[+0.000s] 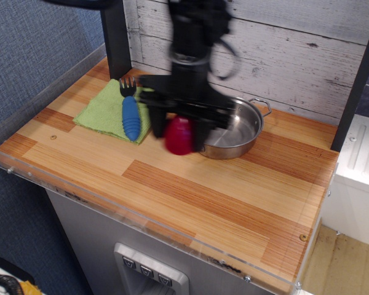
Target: Move the food to the left front corner of the table
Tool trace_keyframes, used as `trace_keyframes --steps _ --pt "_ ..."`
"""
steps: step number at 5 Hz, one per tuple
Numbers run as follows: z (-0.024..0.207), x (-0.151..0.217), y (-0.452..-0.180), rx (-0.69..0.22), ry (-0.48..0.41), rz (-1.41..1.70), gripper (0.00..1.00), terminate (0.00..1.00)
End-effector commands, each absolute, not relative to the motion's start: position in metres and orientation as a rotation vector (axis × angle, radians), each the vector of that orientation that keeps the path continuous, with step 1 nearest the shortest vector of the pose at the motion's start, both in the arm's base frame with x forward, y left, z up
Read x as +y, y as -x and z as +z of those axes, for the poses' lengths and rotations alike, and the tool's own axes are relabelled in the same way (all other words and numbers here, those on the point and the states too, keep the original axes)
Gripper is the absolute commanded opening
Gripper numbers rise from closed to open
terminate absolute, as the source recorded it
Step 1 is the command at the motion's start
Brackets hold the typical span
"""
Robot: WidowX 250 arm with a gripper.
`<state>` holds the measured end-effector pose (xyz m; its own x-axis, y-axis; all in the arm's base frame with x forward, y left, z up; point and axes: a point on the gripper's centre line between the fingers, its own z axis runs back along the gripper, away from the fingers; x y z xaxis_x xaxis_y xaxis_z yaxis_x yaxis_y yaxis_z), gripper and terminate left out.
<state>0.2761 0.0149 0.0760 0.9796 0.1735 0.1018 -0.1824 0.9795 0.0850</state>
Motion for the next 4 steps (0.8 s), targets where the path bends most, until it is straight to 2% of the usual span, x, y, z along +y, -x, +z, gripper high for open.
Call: trace_keyframes --steps 1,2,4 --pt "0.078 0.079 -0.266 -0.127 -0.089 0.346 0.0 0.0" --pt "0.064 0.11 -0.26 -0.128 -0.093 0.421 0.0 0.0" --pt "0.04 0.145 -0.25 -0.135 -0.095 0.488 0.0 0.0"
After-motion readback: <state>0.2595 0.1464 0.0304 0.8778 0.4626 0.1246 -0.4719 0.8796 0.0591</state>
